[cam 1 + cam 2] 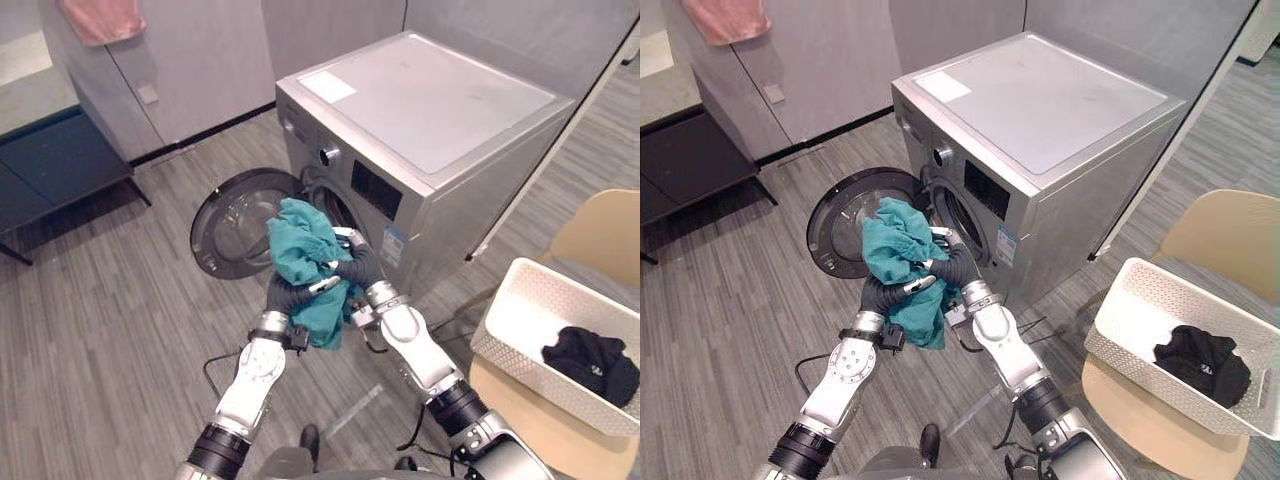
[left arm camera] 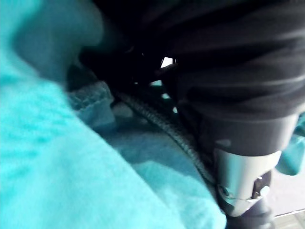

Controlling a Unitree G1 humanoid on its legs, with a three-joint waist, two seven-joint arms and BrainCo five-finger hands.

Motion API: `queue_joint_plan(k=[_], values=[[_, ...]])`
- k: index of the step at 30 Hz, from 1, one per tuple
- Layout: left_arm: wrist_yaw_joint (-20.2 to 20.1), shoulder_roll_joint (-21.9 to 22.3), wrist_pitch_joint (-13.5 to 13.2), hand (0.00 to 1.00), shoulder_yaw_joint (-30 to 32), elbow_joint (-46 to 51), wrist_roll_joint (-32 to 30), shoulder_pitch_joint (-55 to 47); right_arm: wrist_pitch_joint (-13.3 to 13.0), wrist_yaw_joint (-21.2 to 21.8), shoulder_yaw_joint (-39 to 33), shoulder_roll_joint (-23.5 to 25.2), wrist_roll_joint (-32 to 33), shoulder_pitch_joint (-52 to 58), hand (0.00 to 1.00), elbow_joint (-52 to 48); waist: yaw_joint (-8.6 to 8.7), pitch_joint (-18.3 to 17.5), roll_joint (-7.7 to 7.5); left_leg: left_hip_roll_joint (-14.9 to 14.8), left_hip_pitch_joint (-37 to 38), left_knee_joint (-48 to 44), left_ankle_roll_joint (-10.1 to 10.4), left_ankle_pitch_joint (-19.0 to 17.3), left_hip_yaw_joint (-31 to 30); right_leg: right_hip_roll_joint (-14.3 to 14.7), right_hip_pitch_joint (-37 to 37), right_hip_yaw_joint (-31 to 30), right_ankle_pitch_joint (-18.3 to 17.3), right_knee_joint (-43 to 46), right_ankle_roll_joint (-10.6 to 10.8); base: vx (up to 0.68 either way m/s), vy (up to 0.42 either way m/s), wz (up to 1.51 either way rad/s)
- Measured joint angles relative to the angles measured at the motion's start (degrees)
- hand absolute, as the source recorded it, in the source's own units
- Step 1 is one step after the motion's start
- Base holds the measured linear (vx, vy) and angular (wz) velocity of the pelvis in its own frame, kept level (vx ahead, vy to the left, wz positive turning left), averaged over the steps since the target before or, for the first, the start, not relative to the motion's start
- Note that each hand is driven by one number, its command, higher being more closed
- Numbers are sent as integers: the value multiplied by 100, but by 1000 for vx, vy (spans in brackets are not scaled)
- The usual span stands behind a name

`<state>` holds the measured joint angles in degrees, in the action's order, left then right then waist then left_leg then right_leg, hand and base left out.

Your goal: Pick up the laundry basket with both hands and put the clothes into the washing machine.

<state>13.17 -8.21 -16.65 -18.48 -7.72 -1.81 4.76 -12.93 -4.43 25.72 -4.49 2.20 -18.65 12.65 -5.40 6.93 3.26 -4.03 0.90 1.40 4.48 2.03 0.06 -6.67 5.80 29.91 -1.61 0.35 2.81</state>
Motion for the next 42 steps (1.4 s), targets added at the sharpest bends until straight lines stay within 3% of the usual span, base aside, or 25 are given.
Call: queue_joint_plan(k=[10,16,21,24,26,27,28,29,30,31,32,33,34,37,40,41,42], values=[[387,-58,-4,100,11,-417,-14,109,21,87,363,-176,93,39,0,-4,17,-186,-51,-385,79,179,136,100,92,376,-29,-218,40,-84,-221,-72,-60,-11],[285,59,-2,100,65,-418,-249,-194,7,160,54,-358,-646,781,0,-518,40,-283,-69,-486,97,245,187,137,190,463,-172,-357,-7,12,-283,45,-28,-11],[59,358,0,100,67,-607,-296,-642,-112,227,-211,-343,-1288,1494,0,-531,134,-285,-77,-491,120,267,186,134,200,412,-340,-391,-308,469,-269,53,-12,0],[29,575,9,100,400,-651,-215,-989,-193,170,-753,-315,-1469,1995,0,-441,146,-276,-105,-467,-85,246,184,134,142,275,-673,-342,-621,927,-204,17,-15,13],[130,579,10,100,1132,-796,26,-1129,-130,-27,-1667,-434,-1457,2267,0,84,150,-228,-165,-386,-398,96,181,137,-58,110,-946,-140,-887,1338,-178,28,-30,44],[146,571,10,100,1208,-845,46,-1127,-104,-69,-1792,-465,-1454,2295,0,183,153,-225,-171,-369,-459,58,181,138,-110,71,-986,-82,-927,1404,-192,10,-31,86],[204,527,25,100,1491,-1057,229,-1147,51,-149,-2155,-689,-1455,2430,0,541,154,-180,-205,-261,-713,-48,97,203,-196,-147,-1125,184,-1105,1670,-181,13,-1,103],[206,446,69,100,1617,-1110,298,-1199,91,-176,-2285,-793,-1454,2542,0,730,171,-110,-246,-171,-841,-45,-139,290,37,-301,-1139,418,-1186,1748,-172,20,40,121],[209,420,69,100,1662,-1111,355,-1264,99,-190,-2333,-795,-1452,2594,0,846,199,-82,-266,-154,-920,-77,-458,214,407,-380,-1125,619,-1210,1755,-176,52,67,112],[208,408,80,100,1691,-1121,355,-1329,108,-192,-2347,-744,-1450,2609,0,1000,281,-47,-305,-232,-1028,-217,-616,113,997,-459,-1122,839,-1204,1760,-194,111,47,106],[192,412,105,100,1688,-1187,355,-1370,110,-189,-2318,-698,-1450,2588,0,1111,290,-30,-299,-370,-1135,-262,-615,113,1600,-534,-1110,1051,-1207,1793,-185,144,11,98],[190,470,117,100,1687,-1281,355,-1378,106,-190,-2305,-691,-1450,2575,0,1180,300,-30,-291,-406,-1105,-256,-528,205,1830,-558,-1098,1130,-1210,1822,-178,214,12,84],[172,524,148,100,1665,-1384,356,-1387,100,-186,-2290,-609,-1445,2538,0,1336,308,-4,-278,-383,-1090,-219,-306,371,1868,-566,-1012,1229,-1198,1802,-159,211,53,77],[61,502,210,100,1645,-1550,354,-1473,102,-185,-2319,-189,-1357,2363,0,1923,311,99,-424,-236,-985,-224,-282,351,1719,-590,-574,1412,-1075,1421,46,164,72,64],[-29,510,261,100,1687,-1539,344,-1720,210,-173,-2365,-23,-1175,2310,0,2544,292,159,-489,15,-921,-784,-354,-292,1651,-1048,-337,1499,-1247,2091,285,203,167,49],[-73,509,277,100,1686,-1534,340,-1809,262,-168,-2382,-57,-1172,2299,0,2657,308,172,-466,127,-894,-990,-432,-580,1487,-1432,-525,1219,-1250,2975,156,235,218,53],[-71,490,283,100,1692,-1530,341,-1878,301,-170,-2407,-66,-1166,2364,0,2661,348,214,-465,215,-833,-1138,-499,-769,1340,-1712,-895,549,-1007,3961,-288,191,163,59]])
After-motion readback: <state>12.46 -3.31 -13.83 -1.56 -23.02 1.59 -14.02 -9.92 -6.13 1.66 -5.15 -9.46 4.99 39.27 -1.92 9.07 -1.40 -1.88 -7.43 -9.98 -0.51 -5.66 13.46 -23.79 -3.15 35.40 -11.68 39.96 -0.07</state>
